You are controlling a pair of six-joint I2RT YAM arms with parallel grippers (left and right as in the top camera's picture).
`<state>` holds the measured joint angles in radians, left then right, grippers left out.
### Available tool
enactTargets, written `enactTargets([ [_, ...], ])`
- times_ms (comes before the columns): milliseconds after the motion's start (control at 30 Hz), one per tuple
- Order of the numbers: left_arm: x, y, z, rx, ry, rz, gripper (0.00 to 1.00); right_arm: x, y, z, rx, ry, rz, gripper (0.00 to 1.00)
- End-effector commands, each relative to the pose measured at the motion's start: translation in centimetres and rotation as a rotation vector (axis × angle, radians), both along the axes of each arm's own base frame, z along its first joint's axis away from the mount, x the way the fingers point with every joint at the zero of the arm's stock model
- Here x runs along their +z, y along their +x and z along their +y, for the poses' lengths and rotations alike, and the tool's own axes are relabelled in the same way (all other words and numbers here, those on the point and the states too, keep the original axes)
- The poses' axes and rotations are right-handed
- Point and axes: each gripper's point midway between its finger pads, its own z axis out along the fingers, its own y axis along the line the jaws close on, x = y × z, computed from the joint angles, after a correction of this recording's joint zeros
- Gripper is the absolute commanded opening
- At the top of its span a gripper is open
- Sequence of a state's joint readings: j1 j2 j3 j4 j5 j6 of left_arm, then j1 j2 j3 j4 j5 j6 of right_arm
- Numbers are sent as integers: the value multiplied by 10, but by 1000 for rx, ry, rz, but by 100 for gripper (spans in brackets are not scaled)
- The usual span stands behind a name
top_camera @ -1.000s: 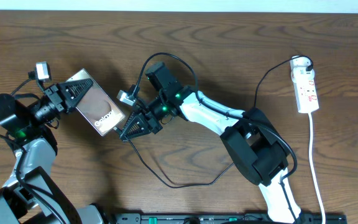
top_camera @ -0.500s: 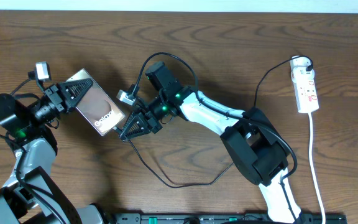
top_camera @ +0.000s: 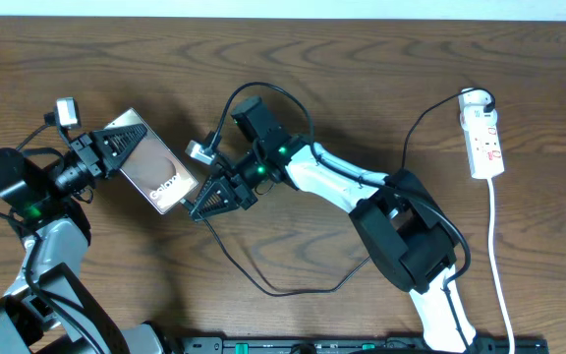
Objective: Plug charger to phone and switch on socket
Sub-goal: 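Push the plug into the phone's bottom port with the right gripper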
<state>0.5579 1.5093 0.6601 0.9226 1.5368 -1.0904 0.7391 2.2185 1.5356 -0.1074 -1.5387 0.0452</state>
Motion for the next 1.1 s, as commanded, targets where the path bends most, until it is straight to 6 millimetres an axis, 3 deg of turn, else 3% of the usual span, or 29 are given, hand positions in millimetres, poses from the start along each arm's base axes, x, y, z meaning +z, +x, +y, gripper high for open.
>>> enactTargets([
  [0,3,3,1,19,18,-26,7,2,3,-5,4,5,18,1],
  [400,3,6,2,38,19,-26,7,0,8,-1,-23,-28,20,1],
  [700,3,7,-15,-8,33,-46,8,5,12,3,-33,-31,20,1],
  [1067,3,7,-16,-12,52,-72,8,9,18,8,-56,-48,29,1],
])
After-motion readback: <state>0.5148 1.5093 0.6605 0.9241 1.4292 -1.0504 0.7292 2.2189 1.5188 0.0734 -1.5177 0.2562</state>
